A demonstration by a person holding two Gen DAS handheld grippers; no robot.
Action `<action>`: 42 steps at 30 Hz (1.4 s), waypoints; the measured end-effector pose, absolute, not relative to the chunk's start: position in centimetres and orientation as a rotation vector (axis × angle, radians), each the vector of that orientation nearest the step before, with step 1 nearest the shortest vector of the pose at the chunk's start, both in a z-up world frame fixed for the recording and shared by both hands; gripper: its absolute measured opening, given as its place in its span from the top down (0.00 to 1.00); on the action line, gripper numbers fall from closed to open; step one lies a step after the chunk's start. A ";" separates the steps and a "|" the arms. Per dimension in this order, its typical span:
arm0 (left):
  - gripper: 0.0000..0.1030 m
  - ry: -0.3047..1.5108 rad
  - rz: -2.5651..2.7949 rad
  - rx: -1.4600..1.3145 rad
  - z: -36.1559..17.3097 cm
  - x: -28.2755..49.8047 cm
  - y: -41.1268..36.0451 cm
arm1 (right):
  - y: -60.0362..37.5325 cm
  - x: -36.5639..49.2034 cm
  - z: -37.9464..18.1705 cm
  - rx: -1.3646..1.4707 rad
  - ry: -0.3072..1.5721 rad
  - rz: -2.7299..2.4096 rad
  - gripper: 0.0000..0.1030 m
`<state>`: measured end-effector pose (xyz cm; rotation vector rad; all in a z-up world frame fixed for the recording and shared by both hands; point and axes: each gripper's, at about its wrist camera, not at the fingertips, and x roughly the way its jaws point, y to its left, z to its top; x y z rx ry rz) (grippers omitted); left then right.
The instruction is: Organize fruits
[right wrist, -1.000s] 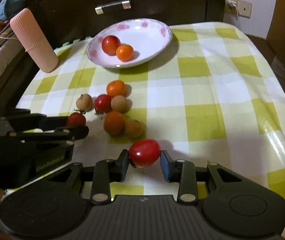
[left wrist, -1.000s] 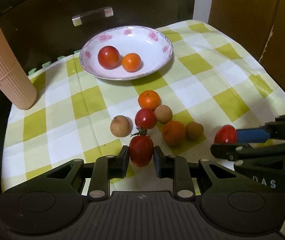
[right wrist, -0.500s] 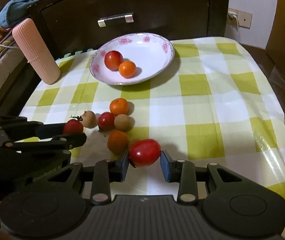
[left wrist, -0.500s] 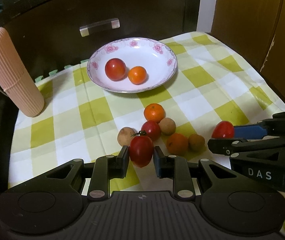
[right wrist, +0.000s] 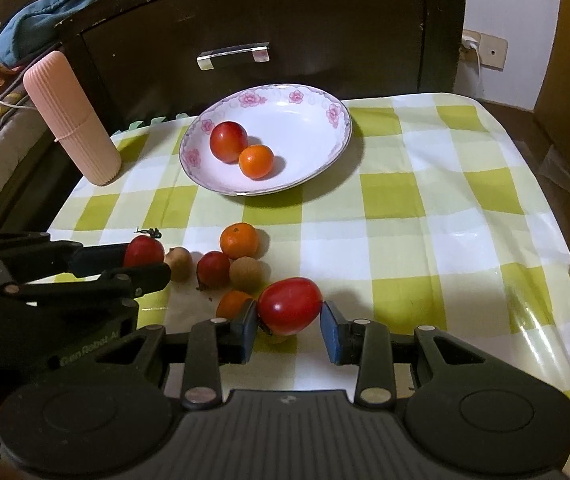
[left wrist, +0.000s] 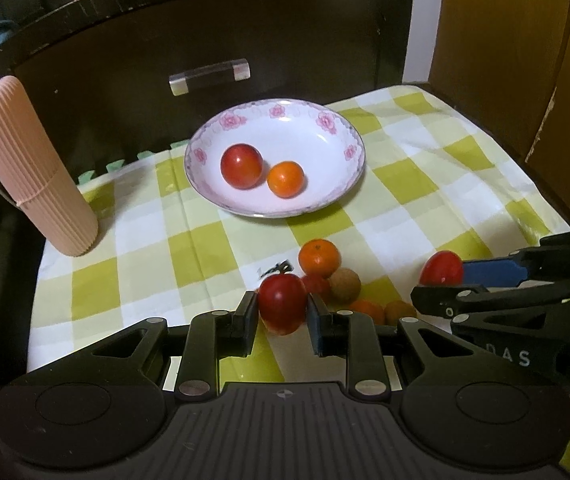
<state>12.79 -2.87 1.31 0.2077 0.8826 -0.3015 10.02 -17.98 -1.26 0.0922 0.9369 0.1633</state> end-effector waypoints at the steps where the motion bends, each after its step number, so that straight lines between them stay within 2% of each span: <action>1: 0.67 0.880 -0.301 0.204 1.4 12.9 -2.8 | -17.9 10.1 -1.2 0.091 0.935 0.165 0.68; 9: 0.67 0.860 -0.295 0.192 2.0 14.1 -2.6 | -17.6 11.2 -1.1 0.086 0.923 0.168 0.68; 15: 0.67 0.917 -0.315 0.137 1.1 14.0 -1.4 | -18.1 11.6 -1.4 0.100 0.927 0.158 0.68; 21: 0.63 0.979 -0.390 0.147 0.5 11.5 -1.5 | -18.5 11.0 -1.6 0.100 0.939 0.161 0.68; 25: 0.54 0.999 -0.472 0.216 0.0 9.5 -3.0 | -19.0 10.2 -1.6 0.099 0.939 0.158 0.68; 29: 0.53 1.034 -0.476 0.280 -1.5 9.3 -3.7 | -19.2 9.9 -1.7 0.101 0.941 0.156 0.68; 32: 0.48 1.065 -0.462 0.295 -2.4 9.4 -3.4 | -19.0 9.8 -1.7 0.098 0.942 0.165 0.68; 42: 0.49 1.083 -0.481 0.323 -3.1 8.6 -3.3 | -18.4 9.7 -1.8 0.089 0.949 0.188 0.68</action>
